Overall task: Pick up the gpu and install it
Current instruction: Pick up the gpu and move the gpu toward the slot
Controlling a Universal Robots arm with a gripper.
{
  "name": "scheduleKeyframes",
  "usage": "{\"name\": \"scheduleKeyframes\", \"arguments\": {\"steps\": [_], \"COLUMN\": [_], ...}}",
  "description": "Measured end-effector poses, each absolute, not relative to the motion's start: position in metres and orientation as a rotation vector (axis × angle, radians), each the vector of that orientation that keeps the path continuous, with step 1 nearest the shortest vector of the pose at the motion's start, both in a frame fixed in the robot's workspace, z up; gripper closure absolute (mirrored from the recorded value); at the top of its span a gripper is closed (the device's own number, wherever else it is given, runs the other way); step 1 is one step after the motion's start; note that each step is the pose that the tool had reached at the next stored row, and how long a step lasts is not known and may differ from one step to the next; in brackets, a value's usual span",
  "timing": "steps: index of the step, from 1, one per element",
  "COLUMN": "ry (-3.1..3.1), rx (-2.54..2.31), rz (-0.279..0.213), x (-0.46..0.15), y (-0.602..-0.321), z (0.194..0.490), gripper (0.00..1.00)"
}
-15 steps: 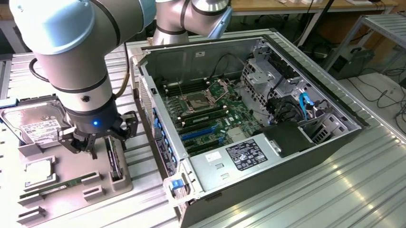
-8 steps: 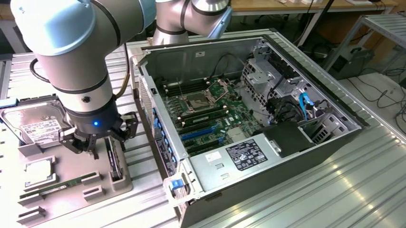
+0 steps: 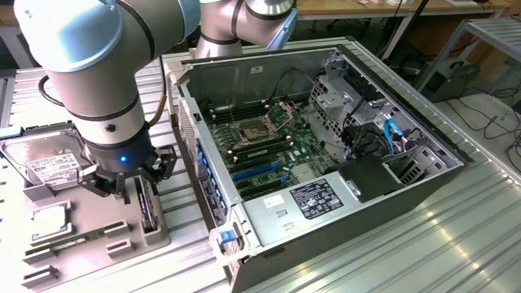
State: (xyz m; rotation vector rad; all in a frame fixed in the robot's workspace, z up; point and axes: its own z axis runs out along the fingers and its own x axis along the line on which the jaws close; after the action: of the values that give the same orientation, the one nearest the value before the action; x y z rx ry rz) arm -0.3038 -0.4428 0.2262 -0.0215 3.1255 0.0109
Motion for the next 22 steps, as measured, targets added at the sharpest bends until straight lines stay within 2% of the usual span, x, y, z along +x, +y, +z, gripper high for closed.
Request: {"name": "scheduleKeyframes", "arguments": {"steps": [16, 17, 18, 20, 22], "ry": [3.126, 3.126, 3.126, 3.126, 3.126], "rx": [-0.022, -0.022, -0.022, -0.022, -0.022], "rz": [0.011, 0.011, 0.011, 0.011, 0.011], "x": [-0.3029, -0.3029, -0.3029, -0.3029, -0.3029], "y": [-0.4429, -0.4429, -0.4429, -0.4429, -0.4429], "z": [0.2255, 0.2254, 0.2254, 0.2254, 0.2254], "gripper": [0.51, 0.57, 0.57, 0.69, 0.73]}}
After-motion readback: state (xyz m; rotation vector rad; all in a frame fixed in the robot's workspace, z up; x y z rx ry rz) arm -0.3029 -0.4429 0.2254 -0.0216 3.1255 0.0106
